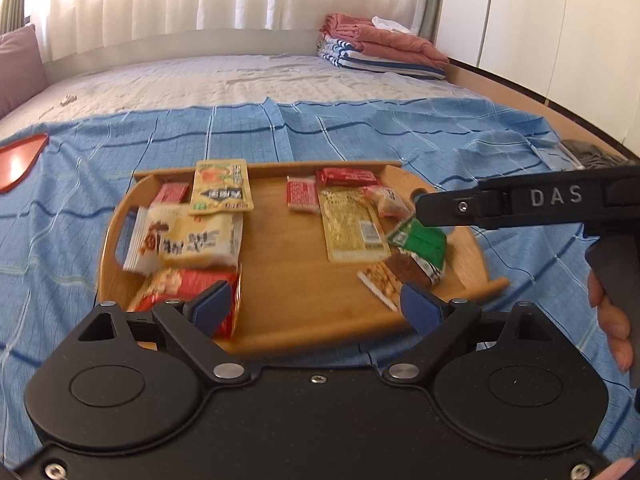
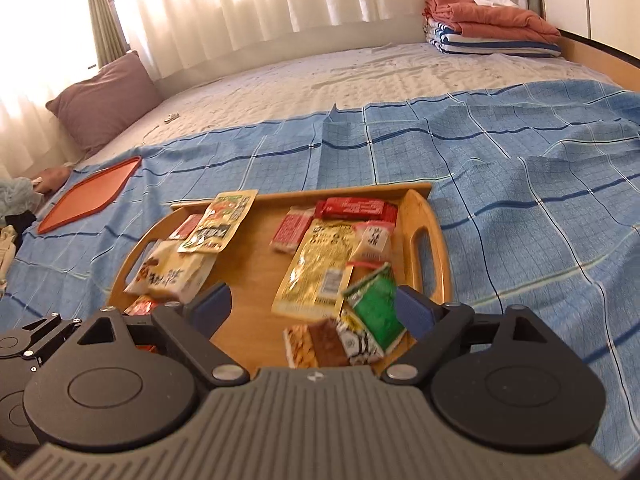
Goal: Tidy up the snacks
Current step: 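Move both tools back toward the jelly cup and biscuit roll on the sheet, then grasp the orange jelly cup with the left tool while the right tool grasps the biscuit roll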
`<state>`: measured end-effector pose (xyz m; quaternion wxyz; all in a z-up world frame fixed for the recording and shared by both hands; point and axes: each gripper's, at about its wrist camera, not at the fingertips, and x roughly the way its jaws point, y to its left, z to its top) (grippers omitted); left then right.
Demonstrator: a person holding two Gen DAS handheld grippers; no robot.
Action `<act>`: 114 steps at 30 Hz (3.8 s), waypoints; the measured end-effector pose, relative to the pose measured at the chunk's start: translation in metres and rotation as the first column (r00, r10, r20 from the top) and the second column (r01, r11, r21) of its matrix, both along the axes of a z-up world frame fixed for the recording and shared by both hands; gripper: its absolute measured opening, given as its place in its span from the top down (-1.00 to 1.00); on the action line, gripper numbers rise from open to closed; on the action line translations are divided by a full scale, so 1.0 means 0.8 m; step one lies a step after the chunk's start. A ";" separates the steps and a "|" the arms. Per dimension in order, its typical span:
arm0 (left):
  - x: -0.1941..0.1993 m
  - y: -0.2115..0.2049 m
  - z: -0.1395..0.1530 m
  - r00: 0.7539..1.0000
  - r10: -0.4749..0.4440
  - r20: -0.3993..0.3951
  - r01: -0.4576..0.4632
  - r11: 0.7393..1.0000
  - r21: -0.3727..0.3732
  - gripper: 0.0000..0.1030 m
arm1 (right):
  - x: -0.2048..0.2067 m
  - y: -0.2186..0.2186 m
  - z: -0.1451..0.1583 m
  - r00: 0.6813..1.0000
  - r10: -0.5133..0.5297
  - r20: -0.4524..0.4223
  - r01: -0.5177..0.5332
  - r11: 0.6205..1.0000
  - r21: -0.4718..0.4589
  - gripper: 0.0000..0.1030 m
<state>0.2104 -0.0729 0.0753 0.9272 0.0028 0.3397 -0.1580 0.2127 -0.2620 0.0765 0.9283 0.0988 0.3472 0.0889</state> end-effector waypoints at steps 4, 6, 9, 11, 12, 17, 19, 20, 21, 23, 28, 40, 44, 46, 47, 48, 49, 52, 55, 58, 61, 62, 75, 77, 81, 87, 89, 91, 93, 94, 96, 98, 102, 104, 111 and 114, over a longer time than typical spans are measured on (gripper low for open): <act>-0.031 0.012 -0.004 1.000 0.005 -0.014 -0.005 1.000 -0.019 -0.77 | -0.046 0.001 -0.006 1.000 -0.008 0.029 0.008 1.000 0.013 -0.84; -0.046 0.017 -0.009 1.000 0.010 -0.022 -0.011 0.999 -0.035 -0.78 | -0.067 0.003 -0.010 0.999 -0.009 0.040 0.009 1.000 0.002 -0.85; -0.062 0.021 -0.017 0.999 0.015 -0.050 -0.018 0.998 -0.059 -0.78 | -0.094 0.004 -0.018 0.998 -0.012 0.054 0.014 1.000 -0.023 -0.85; -0.070 0.021 -0.022 0.999 0.011 -0.052 -0.014 0.998 -0.059 -0.78 | -0.111 0.004 -0.023 0.998 -0.014 0.062 0.017 0.999 -0.044 -0.86; -0.074 0.019 -0.024 0.999 0.011 -0.048 -0.014 0.998 -0.053 -0.78 | -0.118 0.004 -0.026 0.998 -0.013 0.064 0.016 0.998 -0.057 -0.86; -0.094 0.010 -0.033 1.000 -0.020 -0.021 0.020 1.000 -0.008 -0.78 | -0.144 0.000 -0.038 0.998 -0.016 0.069 0.021 0.997 -0.074 -0.88; -0.098 0.008 -0.034 0.999 -0.029 -0.015 0.029 1.000 -0.001 -0.78 | -0.152 -0.002 -0.040 0.997 -0.024 0.077 0.030 0.996 -0.078 -0.88; -0.099 0.007 -0.035 0.999 -0.032 -0.012 0.032 0.999 0.002 -0.78 | -0.155 -0.004 -0.040 0.996 -0.027 0.080 0.033 0.996 -0.077 -0.88; -0.100 0.006 -0.035 0.999 -0.036 -0.009 0.036 0.999 0.006 -0.78 | -0.158 -0.006 -0.040 0.996 -0.030 0.082 0.036 0.997 -0.074 -0.88; -0.103 0.004 -0.037 0.999 -0.043 -0.003 0.043 0.999 0.015 -0.78 | -0.161 -0.010 -0.042 0.996 -0.038 0.084 0.044 0.996 -0.071 -0.89; -0.101 -0.005 -0.044 0.998 -0.056 -0.009 0.057 0.998 0.026 -0.77 | -0.168 -0.012 -0.046 0.996 -0.043 0.080 0.049 0.996 -0.075 -0.89; -0.088 -0.013 -0.069 0.996 -0.044 -0.078 0.044 0.999 -0.001 0.10 | -0.177 -0.018 -0.055 0.996 -0.057 0.071 0.063 0.994 -0.087 -0.89; -0.087 -0.009 -0.074 0.997 -0.020 -0.077 0.020 1.000 -0.006 0.34 | -0.178 -0.020 -0.060 0.996 -0.060 0.060 0.065 0.994 -0.092 -0.89; -0.089 -0.007 -0.073 0.997 0.004 -0.073 -0.003 1.000 0.014 0.84 | -0.177 -0.020 -0.063 0.997 -0.059 0.053 0.064 0.994 -0.093 -0.89; -0.089 -0.005 -0.073 0.997 0.015 -0.076 -0.014 1.000 0.022 0.89 | -0.176 -0.019 -0.065 0.997 -0.058 0.048 0.062 0.994 -0.093 -0.89; -0.090 0.000 -0.073 0.996 0.024 -0.082 -0.023 1.000 0.010 0.89 | -0.175 -0.018 -0.067 0.998 -0.056 0.042 0.059 0.994 -0.090 -0.89; -0.091 0.006 -0.072 0.996 0.032 -0.086 -0.033 0.999 -0.003 0.89 | -0.174 -0.016 -0.069 0.998 -0.051 0.036 0.054 0.995 -0.087 -0.89; -0.094 0.020 -0.070 0.996 0.053 -0.077 -0.053 0.999 0.005 0.89 | -0.172 -0.005 -0.075 0.999 -0.028 0.022 0.029 0.996 -0.087 -0.89; -0.097 0.032 -0.071 0.996 0.062 -0.069 -0.061 0.998 0.013 0.85 | -0.167 0.009 -0.080 1.000 0.005 0.009 -0.004 0.996 -0.092 -0.89; -0.097 0.039 -0.069 0.996 0.056 -0.066 -0.056 0.998 0.000 0.85 | -0.161 0.028 -0.085 0.999 0.044 -0.009 -0.044 0.993 -0.106 -0.87; -0.098 0.038 -0.066 0.998 0.039 -0.054 -0.040 0.999 -0.023 0.82 | -0.154 0.048 -0.088 0.995 0.093 -0.040 -0.097 0.988 -0.119 -0.64; -0.098 0.037 -0.065 0.999 0.028 -0.046 -0.029 0.999 -0.034 0.81 | -0.152 0.055 -0.090 0.994 0.103 -0.049 -0.108 0.986 -0.127 -0.51; -0.085 0.004 -0.062 0.997 -0.073 -0.015 0.072 0.994 -0.088 0.07 | -0.140 0.011 -0.093 0.994 -0.084 -0.070 0.068 0.975 -0.214 -0.42; -0.085 -0.002 -0.064 0.996 -0.081 -0.023 0.079 0.993 -0.090 0.05 | -0.141 -0.004 -0.093 0.989 -0.128 -0.076 0.112 0.975 -0.191 -0.43; -0.089 -0.010 -0.064 0.995 -0.093 -0.032 0.089 0.989 -0.115 -0.13 | -0.144 -0.021 -0.093 0.985 -0.155 -0.080 0.141 0.977 -0.157 -0.43; -0.092 -0.024 -0.064 0.996 -0.094 -0.001 0.094 0.993 -0.067 -0.29 | -0.145 -0.016 -0.097 0.989 -0.130 -0.066 0.117 0.977 -0.181 -0.55; -0.087 -0.029 -0.070 0.996 -0.083 -0.014 0.083 0.996 -0.029 -0.27 | -0.147 -0.011 -0.098 0.990 -0.123 -0.062 0.109 0.977 -0.185 -0.57; -0.082 -0.031 -0.078 0.996 -0.084 -0.041 0.083 0.996 -0.014 -0.15 | -0.148 -0.009 -0.098 0.991 -0.121 -0.061 0.108 0.977 -0.181 -0.59; -0.082 -0.030 -0.079 0.996 -0.084 -0.035 0.084 0.996 -0.022 0.17 | -0.149 -0.007 -0.098 0.991 -0.117 -0.062 0.105 0.980 -0.171 -0.62; -0.082 -0.029 -0.078 0.996 -0.078 -0.034 0.077 0.997 -0.023 0.17 | -0.149 -0.007 -0.098 0.992 -0.114 -0.061 0.102 0.981 -0.168 -0.64; -0.082 -0.026 -0.076 0.998 -0.058 -0.039 0.057 0.998 -0.027 0.17 | -0.151 -0.005 -0.098 0.992 -0.109 -0.062 0.098 0.982 -0.162 -0.64; -0.084 -0.022 -0.073 0.999 -0.039 -0.033 0.039 0.999 -0.015 0.17 | -0.152 -0.004 -0.096 0.992 -0.112 -0.060 0.102 0.984 -0.144 -0.66; -0.086 -0.008 -0.067 1.000 0.004 -0.015 -0.003 1.000 0.014 0.17 | -0.153 0.003 -0.091 0.993 -0.110 -0.053 0.105 0.991 -0.086 -0.69; -0.085 0.003 -0.062 1.000 0.023 -0.015 -0.023 1.000 0.007 0.17 | -0.150 0.012 -0.090 0.993 -0.107 -0.048 0.103 0.992 -0.078 -0.70; -0.082 0.042 -0.056 0.998 0.066 -0.022 -0.066 0.998 -0.020 0.17 | -0.129 0.040 -0.094 0.989 -0.138 -0.051 0.136 0.990 -0.039 -0.88; -0.082 0.054 -0.057 0.996 0.085 -0.028 -0.086 0.996 -0.021 0.17 | -0.122 0.052 -0.095 0.988 -0.144 -0.048 0.141 0.988 -0.063 -0.88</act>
